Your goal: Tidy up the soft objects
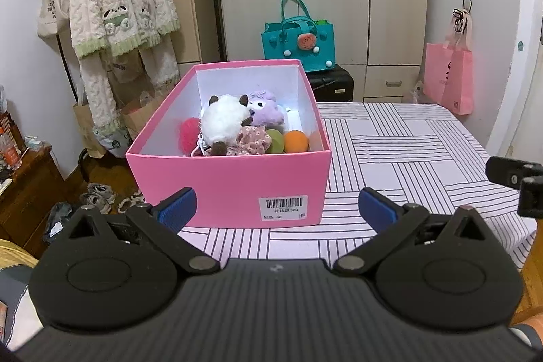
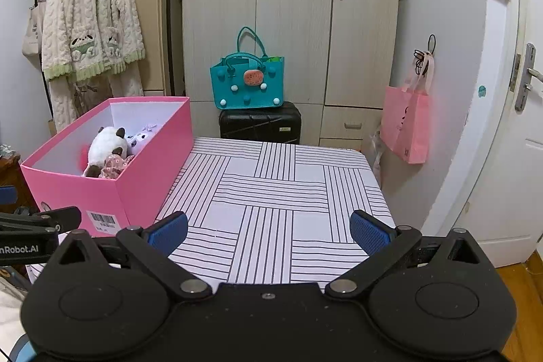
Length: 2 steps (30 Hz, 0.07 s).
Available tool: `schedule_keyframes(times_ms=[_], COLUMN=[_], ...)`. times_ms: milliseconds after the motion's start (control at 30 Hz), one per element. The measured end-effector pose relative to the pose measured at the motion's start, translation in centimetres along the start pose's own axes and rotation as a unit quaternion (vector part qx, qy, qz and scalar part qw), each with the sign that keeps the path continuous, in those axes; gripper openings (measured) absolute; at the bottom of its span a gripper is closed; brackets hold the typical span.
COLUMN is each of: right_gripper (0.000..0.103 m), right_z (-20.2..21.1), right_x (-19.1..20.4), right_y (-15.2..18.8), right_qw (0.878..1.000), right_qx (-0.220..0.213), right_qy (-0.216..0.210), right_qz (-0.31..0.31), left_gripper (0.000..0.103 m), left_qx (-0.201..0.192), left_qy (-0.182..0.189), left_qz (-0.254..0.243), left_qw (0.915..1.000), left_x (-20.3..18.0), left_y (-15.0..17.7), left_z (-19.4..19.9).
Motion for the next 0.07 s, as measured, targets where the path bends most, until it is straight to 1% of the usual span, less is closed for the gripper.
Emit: schedule_keyframes(times_ms=[67], right_gripper=[0.103], right_z=[0.00], right_x=[0.05], right_y=[0.01], right_qw=[1.000], right_qx=[0.000], right_qy=[0.000], right_qz=[0.003], left_gripper=[0.103], left_qx=[-0.001], left_qy=[-0.001], left_qz=[0.000], left_qw=[1.0000], left_x=[0.05], left_y=[-0.03], left_z=[0.08])
Point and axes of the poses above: each gripper's, at about its wrist camera, not at the fingertips, and z roughly against the way its jaws point, x to its left, y to its underside, the point moved 9 cm from there along -z, roughly the way its jaws point, and after that the axes turned 7 degrees about -z, right-handed, at the moved point
